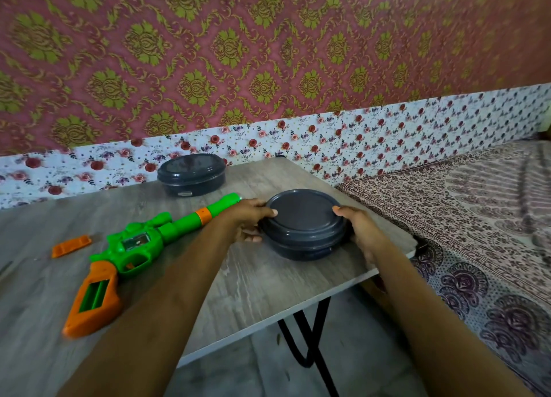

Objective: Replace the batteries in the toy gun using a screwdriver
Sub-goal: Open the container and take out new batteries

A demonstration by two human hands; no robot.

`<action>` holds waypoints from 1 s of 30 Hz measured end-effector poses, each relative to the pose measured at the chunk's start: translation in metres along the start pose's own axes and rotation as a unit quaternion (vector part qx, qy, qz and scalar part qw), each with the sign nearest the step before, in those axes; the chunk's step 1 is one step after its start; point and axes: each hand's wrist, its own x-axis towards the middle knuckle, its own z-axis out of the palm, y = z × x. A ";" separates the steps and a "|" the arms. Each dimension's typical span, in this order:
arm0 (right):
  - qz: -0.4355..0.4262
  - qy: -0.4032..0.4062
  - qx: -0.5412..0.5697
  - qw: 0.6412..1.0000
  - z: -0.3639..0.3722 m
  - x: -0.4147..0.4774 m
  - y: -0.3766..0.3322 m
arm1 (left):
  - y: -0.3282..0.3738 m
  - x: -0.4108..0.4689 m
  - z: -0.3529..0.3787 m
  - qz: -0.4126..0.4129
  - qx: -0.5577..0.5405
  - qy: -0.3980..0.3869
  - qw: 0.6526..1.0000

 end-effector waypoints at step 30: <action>-0.276 -0.004 -0.317 0.907 -0.001 -0.058 0.002 | -0.005 -0.040 0.010 0.301 0.297 0.092 0.901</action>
